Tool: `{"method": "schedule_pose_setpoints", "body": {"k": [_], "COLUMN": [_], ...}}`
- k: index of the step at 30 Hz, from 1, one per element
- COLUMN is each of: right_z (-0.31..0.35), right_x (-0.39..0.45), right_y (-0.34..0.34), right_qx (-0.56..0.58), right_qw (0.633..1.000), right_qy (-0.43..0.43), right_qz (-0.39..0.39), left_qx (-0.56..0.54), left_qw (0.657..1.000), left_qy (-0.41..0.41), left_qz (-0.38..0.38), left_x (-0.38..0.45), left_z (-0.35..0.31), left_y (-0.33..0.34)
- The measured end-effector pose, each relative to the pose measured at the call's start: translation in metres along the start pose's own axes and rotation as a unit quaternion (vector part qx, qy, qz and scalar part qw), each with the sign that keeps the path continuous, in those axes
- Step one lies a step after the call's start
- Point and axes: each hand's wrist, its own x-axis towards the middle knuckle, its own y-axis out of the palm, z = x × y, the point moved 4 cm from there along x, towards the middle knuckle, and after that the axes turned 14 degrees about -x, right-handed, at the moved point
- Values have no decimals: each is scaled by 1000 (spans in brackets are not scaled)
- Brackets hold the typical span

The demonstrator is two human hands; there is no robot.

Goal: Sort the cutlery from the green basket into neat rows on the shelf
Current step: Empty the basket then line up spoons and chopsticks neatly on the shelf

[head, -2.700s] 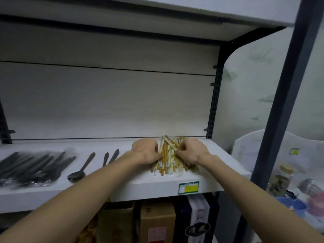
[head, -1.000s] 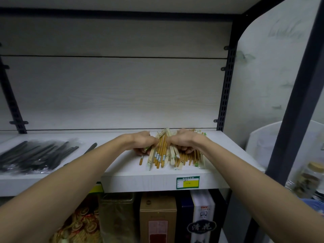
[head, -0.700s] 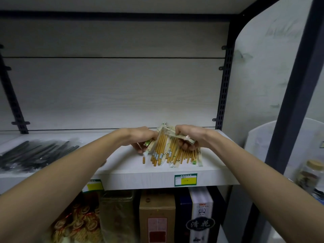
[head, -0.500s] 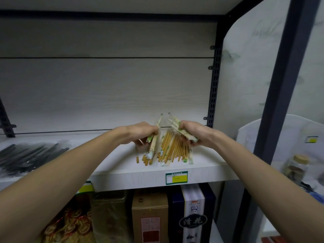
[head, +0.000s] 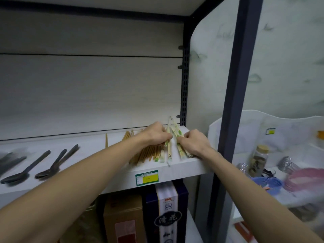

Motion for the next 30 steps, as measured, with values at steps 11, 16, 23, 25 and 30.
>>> {"method": "schedule_pose_setpoints", "body": {"k": [11, 16, 23, 25, 30], "right_z": [-3, -3, -1, -3, -1], "right_x": [1, -1, -5, -6, -8], "right_y": [0, 1, -3, -4, -4], "right_qx": [33, 22, -26, -31, -42], "right_qw": [999, 999, 996, 995, 995], "right_qy": [2, 6, 17, 26, 24], "right_qz": [-39, -38, -79, -93, -91], "left_qx": [137, 138, 225, 225, 226], "left_qw": [982, 975, 965, 967, 970], "left_qy": [129, 167, 89, 70, 37], "left_qz": [-19, -50, -102, -95, -75], "left_x": [-7, -7, -6, -5, -4], "left_z": [-5, -7, 7, 13, 12], "left_y": [11, 14, -1, -3, -8]}}
